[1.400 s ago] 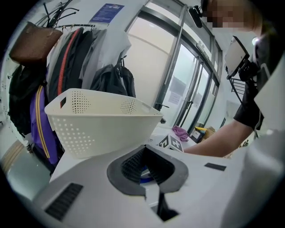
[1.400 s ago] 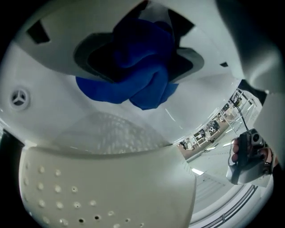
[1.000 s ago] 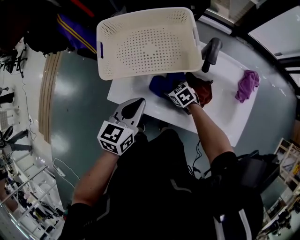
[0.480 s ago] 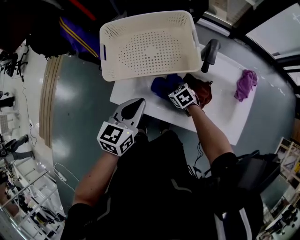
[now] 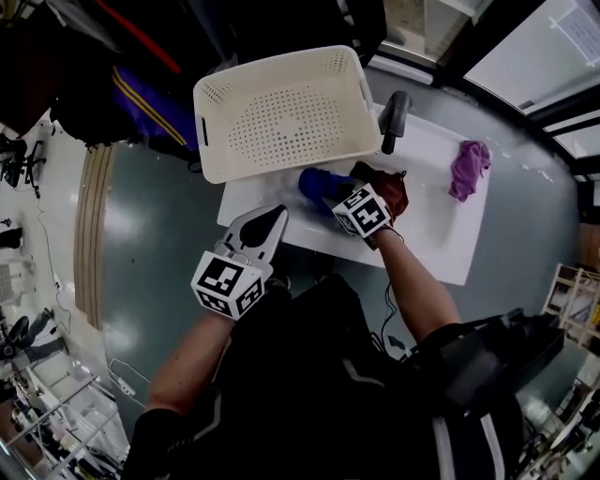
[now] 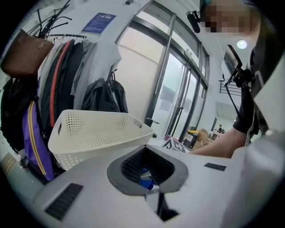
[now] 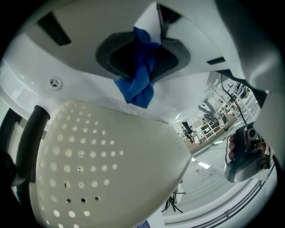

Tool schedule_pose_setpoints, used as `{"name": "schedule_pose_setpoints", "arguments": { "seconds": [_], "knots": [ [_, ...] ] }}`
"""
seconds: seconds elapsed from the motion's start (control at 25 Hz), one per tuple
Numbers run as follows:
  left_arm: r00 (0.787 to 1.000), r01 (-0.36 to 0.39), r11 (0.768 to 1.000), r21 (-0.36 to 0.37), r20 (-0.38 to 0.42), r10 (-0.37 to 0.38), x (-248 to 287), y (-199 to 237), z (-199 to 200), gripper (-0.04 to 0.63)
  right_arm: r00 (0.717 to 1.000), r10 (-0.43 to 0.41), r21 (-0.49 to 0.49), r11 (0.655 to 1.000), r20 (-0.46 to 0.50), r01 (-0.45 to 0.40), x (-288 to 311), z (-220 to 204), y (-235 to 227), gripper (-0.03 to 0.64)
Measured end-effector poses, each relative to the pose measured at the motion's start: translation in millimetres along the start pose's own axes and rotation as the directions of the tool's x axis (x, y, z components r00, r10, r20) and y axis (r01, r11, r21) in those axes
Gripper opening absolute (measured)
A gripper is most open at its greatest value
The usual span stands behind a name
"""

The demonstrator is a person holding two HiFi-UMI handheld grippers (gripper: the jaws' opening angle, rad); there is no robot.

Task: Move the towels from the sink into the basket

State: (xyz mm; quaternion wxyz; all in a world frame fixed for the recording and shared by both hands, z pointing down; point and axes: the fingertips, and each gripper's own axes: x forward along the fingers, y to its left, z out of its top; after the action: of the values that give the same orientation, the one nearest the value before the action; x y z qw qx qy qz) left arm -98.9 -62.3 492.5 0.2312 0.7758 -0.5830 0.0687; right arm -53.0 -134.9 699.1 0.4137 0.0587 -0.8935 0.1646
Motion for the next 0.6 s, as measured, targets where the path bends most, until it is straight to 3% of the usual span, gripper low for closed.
{"name": "schedule_pose_setpoints", "arguments": {
  "seconds": [0.24, 0.6],
  "knots": [
    [0.999, 0.023, 0.999, 0.04, 0.04, -0.025, -7.6, -2.5, 24.4, 0.006, 0.998, 0.016, -0.012, 1.0, 0.056, -0.015, -36.3, 22.3, 17.5, 0.107],
    [0.989, 0.044, 0.998, 0.038, 0.138, -0.048, -17.7, -5.9, 64.7, 0.006, 0.983, 0.083, -0.036, 0.996, 0.164, -0.079, -93.6, 68.4, 50.2, 0.106]
  ]
}}
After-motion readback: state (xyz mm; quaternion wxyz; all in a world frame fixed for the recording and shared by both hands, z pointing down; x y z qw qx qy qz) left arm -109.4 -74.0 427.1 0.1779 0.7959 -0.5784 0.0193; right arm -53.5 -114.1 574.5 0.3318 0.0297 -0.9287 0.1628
